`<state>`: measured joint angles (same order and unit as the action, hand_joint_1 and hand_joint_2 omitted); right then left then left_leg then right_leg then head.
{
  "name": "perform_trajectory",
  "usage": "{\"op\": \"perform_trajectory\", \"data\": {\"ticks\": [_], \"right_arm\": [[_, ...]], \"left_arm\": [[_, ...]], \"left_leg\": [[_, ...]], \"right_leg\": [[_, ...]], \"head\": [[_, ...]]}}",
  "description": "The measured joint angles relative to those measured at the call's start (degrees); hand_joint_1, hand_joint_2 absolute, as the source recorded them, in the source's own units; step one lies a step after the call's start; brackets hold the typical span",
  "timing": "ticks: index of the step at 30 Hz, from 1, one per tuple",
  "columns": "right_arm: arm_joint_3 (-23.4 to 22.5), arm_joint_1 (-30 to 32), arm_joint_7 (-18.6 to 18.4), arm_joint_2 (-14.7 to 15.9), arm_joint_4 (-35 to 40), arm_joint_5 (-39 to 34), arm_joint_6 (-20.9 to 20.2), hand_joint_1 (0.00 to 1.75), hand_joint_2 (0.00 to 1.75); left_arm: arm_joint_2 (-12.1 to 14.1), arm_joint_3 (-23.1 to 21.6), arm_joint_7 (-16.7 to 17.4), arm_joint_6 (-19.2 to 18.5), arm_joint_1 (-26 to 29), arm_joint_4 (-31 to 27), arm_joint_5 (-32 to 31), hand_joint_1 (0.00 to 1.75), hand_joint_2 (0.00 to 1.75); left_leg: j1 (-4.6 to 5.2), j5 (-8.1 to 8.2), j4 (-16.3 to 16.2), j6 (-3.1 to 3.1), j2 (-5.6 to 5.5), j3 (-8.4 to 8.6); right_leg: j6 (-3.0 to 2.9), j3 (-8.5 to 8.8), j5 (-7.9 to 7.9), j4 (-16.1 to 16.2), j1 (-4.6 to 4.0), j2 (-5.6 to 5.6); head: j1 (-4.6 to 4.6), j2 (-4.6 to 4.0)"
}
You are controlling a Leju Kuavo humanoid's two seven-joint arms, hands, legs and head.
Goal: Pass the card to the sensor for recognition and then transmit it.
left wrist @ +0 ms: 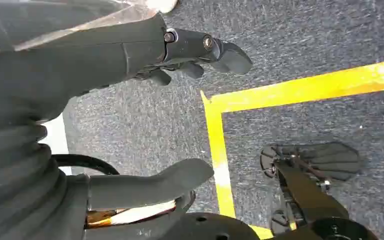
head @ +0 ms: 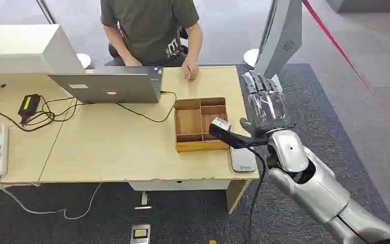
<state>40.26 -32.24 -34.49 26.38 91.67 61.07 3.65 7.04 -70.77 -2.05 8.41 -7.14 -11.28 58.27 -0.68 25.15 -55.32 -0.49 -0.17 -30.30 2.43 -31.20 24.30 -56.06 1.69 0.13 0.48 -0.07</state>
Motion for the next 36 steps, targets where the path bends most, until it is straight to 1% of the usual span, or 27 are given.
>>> {"op": "perform_trajectory", "data": {"ticks": [6, 10, 21, 28, 32, 36], "right_arm": [[0.0, -0.1, 1.8, -1.2, -0.2, -0.9, 0.2, 0.00, 1.75], [0.0, -0.1, 2.1, -2.3, -1.0, -0.9, 0.6, 0.00, 1.75], [0.0, -0.4, 3.5, -4.4, -3.0, 1.8, 0.4, 0.00, 1.75], [0.0, -0.7, 3.6, -5.7, -4.2, 2.1, 0.4, 0.00, 1.75], [0.0, -1.1, 4.8, -6.4, -4.9, 3.1, 0.4, 0.00, 1.75], [0.0, -1.8, 6.0, -7.9, -6.2, 5.1, 0.5, 0.00, 1.75]], "left_arm": [[0.0, 0.0, 0.1, 0.0, 0.0, 0.0, 0.4, 0.00, 1.75], [0.0, 0.0, 0.2, -0.1, 0.0, 0.0, 0.3, 0.00, 1.75], [0.0, 0.0, 0.7, -0.5, 0.0, 0.0, 0.0, 0.00, 1.75], [0.0, 0.0, 0.7, -0.5, 0.0, 0.0, 0.3, 0.00, 1.75], [0.0, 0.0, 0.7, -0.7, 0.0, 0.0, 0.5, 0.00, 1.75], [0.0, 0.1, 1.0, -0.8, 0.0, 0.0, 0.9, 0.00, 1.75]], "left_leg": [[0.00, 0.00, 0.0, 0.00, 0.00, 0.00], [-0.01, 0.00, 0.0, 0.00, 0.00, -0.01], [-0.01, 0.00, 0.0, 0.00, 0.00, -0.01], [-0.02, -0.01, 0.0, -0.01, 0.00, -0.01], [-0.02, -0.01, 0.0, -0.01, 0.00, -0.02], [-0.02, -0.01, 0.0, -0.01, 0.00, -0.01]], "right_leg": [[0.00, 0.00, 0.00, 0.0, 0.00, 0.00], [-0.01, 0.00, 0.00, 0.0, -0.01, 0.00], [-0.01, 0.00, 0.00, 0.0, -0.01, 0.00], [-0.01, 0.00, 0.00, 0.0, -0.02, 0.00], [-0.01, 0.00, 0.00, 0.0, -0.02, 0.00], [-0.01, 0.00, 0.00, 0.0, -0.02, 0.00]], "head": [[0.00, 0.00], [0.00, -0.02], [0.00, -0.02], [0.00, 0.00], [0.00, -0.02], [0.00, -0.02]]}}
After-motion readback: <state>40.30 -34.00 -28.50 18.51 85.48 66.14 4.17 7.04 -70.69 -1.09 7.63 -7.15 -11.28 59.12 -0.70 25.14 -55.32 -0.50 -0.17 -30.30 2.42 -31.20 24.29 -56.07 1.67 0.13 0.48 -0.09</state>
